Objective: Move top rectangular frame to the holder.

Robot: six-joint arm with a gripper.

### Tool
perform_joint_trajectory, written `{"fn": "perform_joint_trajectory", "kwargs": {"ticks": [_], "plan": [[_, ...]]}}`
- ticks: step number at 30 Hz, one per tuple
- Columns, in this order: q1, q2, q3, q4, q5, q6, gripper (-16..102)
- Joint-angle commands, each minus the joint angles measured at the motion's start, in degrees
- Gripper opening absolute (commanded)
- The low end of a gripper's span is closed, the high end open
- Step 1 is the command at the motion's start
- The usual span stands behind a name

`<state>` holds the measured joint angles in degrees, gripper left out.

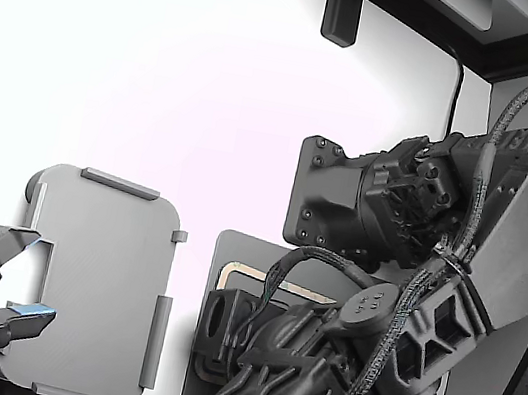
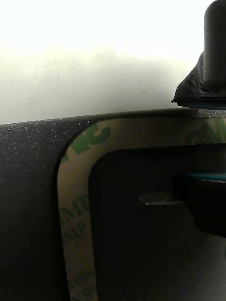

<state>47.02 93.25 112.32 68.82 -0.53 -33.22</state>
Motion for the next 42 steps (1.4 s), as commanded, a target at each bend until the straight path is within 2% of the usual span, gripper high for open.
{"fn": "perform_joint_trajectory", "kwargs": {"ticks": [1,14,16,19,25,30,38,42], "plan": [[-0.97,1.41,-0.97,-0.44,-0.18,-0.09,52],[-1.32,0.62,-1.05,-0.7,-0.35,-0.26,44],[-1.32,0.62,-1.05,-0.7,-0.09,0.18,37],[-1.32,0.53,-0.88,-1.14,0.44,0.62,18],[-1.41,0.26,-1.58,-1.05,1.41,1.32,-10],[-1.41,0.18,-4.39,1.93,1.14,2.2,-10],[-1.76,3.08,-17.14,14.5,1.49,10.2,-11],[-3.69,8.0,-19.42,16.08,-0.26,13.45,-11]]}}
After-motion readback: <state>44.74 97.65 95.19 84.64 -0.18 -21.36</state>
